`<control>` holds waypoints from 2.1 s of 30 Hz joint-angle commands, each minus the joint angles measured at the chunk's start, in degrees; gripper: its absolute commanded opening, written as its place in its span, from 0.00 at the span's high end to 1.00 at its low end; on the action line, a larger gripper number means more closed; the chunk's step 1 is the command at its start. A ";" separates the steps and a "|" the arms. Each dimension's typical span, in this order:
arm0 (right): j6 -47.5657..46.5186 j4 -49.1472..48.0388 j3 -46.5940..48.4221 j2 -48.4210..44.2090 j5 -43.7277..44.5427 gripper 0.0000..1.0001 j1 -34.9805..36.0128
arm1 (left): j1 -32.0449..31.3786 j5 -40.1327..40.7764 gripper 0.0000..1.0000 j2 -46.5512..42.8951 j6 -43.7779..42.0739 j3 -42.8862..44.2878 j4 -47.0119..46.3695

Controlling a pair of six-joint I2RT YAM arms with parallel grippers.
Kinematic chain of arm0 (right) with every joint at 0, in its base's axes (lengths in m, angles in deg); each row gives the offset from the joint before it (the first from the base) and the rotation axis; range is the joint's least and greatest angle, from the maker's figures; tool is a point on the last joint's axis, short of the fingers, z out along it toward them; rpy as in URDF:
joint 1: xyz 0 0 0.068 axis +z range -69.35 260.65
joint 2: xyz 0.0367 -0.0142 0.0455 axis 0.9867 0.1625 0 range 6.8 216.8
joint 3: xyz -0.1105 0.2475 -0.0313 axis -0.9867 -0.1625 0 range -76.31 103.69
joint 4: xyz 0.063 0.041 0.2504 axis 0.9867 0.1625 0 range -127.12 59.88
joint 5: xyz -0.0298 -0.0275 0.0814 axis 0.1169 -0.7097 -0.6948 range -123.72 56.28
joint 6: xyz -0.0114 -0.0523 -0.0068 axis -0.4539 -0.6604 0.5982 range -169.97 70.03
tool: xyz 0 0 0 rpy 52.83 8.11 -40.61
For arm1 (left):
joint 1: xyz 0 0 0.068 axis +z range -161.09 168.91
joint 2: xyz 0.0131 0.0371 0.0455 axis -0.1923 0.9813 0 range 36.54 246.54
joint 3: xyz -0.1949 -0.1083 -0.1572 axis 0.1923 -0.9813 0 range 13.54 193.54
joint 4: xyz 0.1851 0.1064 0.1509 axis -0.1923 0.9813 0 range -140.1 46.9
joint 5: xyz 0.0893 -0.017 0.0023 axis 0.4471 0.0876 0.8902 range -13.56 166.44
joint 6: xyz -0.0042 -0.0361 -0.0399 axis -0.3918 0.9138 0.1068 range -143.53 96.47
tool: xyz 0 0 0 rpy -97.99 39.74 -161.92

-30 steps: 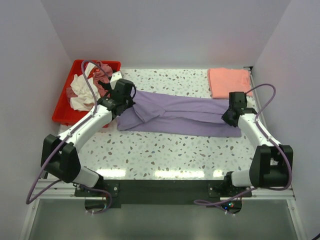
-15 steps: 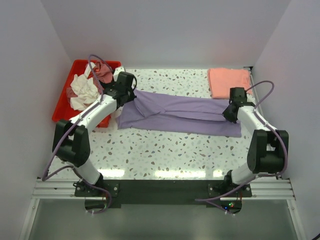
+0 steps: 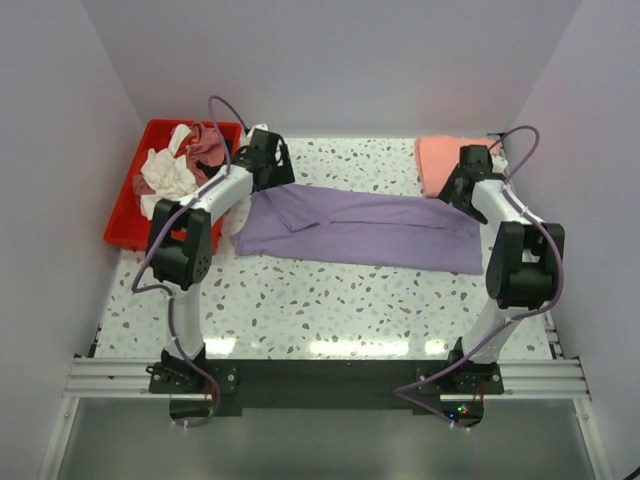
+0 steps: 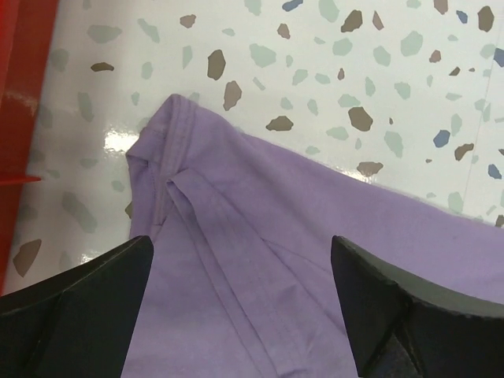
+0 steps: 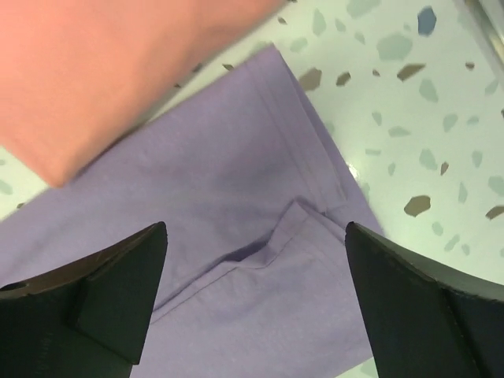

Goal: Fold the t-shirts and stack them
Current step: Fold the tshirt

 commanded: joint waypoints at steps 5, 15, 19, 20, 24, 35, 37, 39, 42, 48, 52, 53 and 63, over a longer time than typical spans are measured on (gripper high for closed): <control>-4.95 0.73 -3.27 -6.66 -12.37 0.01 0.13 | -0.24 -7.98 0.00 -10.69 0.10 -8.53 -4.55; -5.74 -2.70 -19.80 -20.63 -33.56 0.01 1.53 | -4.02 -14.59 0.00 -16.87 4.24 -23.14 -10.44; -7.49 0.63 -21.74 -26.60 -33.14 0.01 1.62 | -4.02 -14.32 0.10 -13.96 5.20 -22.35 -9.82; -8.28 2.38 -21.91 -27.23 -32.61 0.01 1.62 | -4.20 -14.58 0.12 -13.52 5.38 -22.17 -9.82; -8.20 2.93 -22.79 -29.69 -31.37 0.01 1.62 | -4.38 -14.68 0.19 -10.54 5.73 -21.82 -10.09; -8.03 1.78 -23.67 -29.52 -32.60 0.01 1.71 | -5.43 -13.27 0.47 -7.36 7.58 -19.98 -8.95; -7.94 1.61 -23.94 -29.52 -32.60 0.01 1.62 | -5.43 -12.92 0.51 -7.28 7.58 -19.45 -8.77; -7.94 1.70 -24.03 -29.35 -32.60 0.01 1.62 | -5.52 -12.91 0.54 -6.84 7.58 -18.66 -8.42; -7.94 1.70 -24.03 -29.17 -32.69 0.01 1.62 | -5.61 -12.91 0.62 -6.40 7.67 -17.61 -8.07; -8.03 2.05 -23.94 -28.91 -32.43 0.01 1.62 | -5.69 -12.39 0.94 -4.38 7.05 -14.63 -7.72; -8.11 2.22 -23.76 -28.82 -32.25 0.01 1.62 | -5.69 -12.56 1.00 -2.45 5.83 -11.89 -7.27; -8.11 2.22 -23.85 -28.73 -32.17 0.01 1.62 | -5.78 -12.56 1.00 -2.01 5.56 -11.63 -7.88; -8.03 2.84 -23.50 -28.47 -31.64 0.01 1.62 | -5.69 -13.70 1.00 0.81 2.57 -6.36 -8.77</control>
